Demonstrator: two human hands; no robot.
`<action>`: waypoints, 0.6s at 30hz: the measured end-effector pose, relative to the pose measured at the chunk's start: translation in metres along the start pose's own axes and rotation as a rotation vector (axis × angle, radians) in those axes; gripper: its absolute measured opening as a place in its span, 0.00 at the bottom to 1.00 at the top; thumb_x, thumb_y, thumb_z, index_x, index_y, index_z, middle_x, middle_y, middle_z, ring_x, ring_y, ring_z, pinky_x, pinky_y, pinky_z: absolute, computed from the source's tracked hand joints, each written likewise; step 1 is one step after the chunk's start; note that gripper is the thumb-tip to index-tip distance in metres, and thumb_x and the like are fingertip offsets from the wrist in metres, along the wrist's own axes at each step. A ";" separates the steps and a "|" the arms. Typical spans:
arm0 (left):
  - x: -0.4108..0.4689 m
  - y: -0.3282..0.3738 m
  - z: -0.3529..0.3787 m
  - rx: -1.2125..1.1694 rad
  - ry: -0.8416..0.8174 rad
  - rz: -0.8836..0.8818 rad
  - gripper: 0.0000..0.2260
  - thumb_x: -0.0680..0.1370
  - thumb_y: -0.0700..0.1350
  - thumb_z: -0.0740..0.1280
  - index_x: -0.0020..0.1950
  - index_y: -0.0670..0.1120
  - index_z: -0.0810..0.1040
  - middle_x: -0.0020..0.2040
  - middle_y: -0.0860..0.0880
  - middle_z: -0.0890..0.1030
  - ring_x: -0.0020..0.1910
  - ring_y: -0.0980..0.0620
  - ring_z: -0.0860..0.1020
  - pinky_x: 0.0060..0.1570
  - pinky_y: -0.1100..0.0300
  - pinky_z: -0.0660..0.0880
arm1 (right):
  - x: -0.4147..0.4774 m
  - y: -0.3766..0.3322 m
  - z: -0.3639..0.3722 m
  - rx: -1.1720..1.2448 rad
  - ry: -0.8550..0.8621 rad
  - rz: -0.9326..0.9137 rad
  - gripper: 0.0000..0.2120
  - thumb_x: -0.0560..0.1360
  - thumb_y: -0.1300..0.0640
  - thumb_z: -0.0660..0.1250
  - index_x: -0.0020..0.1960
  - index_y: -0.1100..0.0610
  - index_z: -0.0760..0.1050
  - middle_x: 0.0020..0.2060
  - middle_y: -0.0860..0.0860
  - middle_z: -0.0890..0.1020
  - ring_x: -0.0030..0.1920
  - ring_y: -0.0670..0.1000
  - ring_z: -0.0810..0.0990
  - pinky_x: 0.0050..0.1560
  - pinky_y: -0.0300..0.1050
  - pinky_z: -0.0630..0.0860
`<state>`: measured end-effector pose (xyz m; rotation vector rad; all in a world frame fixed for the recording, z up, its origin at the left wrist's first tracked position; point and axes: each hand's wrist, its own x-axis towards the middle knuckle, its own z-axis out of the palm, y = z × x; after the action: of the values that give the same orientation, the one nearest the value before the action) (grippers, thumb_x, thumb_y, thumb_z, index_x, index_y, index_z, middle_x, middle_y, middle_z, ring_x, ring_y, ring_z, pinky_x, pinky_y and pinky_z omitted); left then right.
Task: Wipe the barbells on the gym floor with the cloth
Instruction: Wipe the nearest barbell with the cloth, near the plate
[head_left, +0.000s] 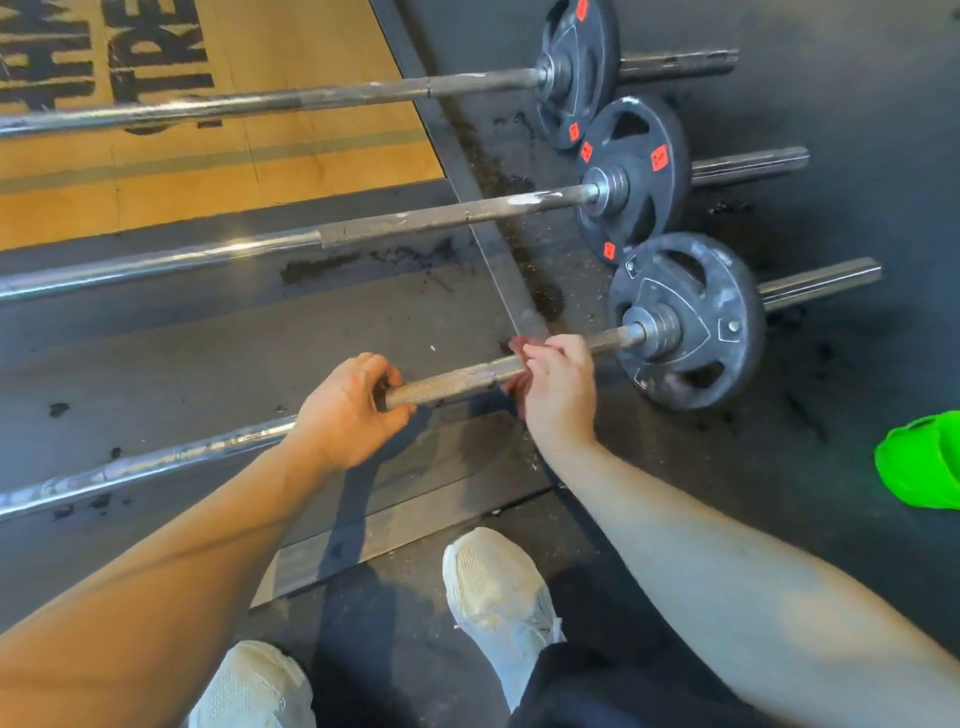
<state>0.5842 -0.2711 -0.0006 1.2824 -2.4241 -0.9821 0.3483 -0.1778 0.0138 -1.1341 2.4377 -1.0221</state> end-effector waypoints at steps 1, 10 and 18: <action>0.002 0.002 0.001 -0.001 -0.008 -0.012 0.10 0.72 0.48 0.75 0.47 0.51 0.76 0.44 0.53 0.76 0.44 0.51 0.74 0.47 0.51 0.76 | -0.014 -0.010 0.014 -0.027 -0.056 -0.094 0.11 0.82 0.58 0.63 0.54 0.64 0.81 0.51 0.50 0.75 0.49 0.45 0.80 0.43 0.32 0.74; 0.009 0.010 0.009 0.032 -0.009 -0.111 0.17 0.71 0.58 0.76 0.47 0.53 0.71 0.41 0.55 0.77 0.39 0.53 0.77 0.41 0.53 0.76 | -0.005 0.010 -0.009 0.083 0.063 -0.043 0.10 0.77 0.69 0.67 0.53 0.62 0.85 0.52 0.52 0.77 0.51 0.39 0.75 0.57 0.22 0.64; 0.009 0.006 0.014 0.077 0.066 -0.024 0.12 0.73 0.61 0.74 0.52 0.57 0.80 0.45 0.58 0.78 0.43 0.54 0.78 0.43 0.54 0.78 | -0.015 0.025 -0.013 0.086 0.080 0.028 0.11 0.78 0.67 0.69 0.58 0.60 0.84 0.55 0.48 0.74 0.55 0.45 0.75 0.59 0.21 0.65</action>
<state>0.5679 -0.2697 -0.0081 1.3504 -2.4235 -0.8467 0.3374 -0.1488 0.0049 -1.0480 2.4372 -1.1735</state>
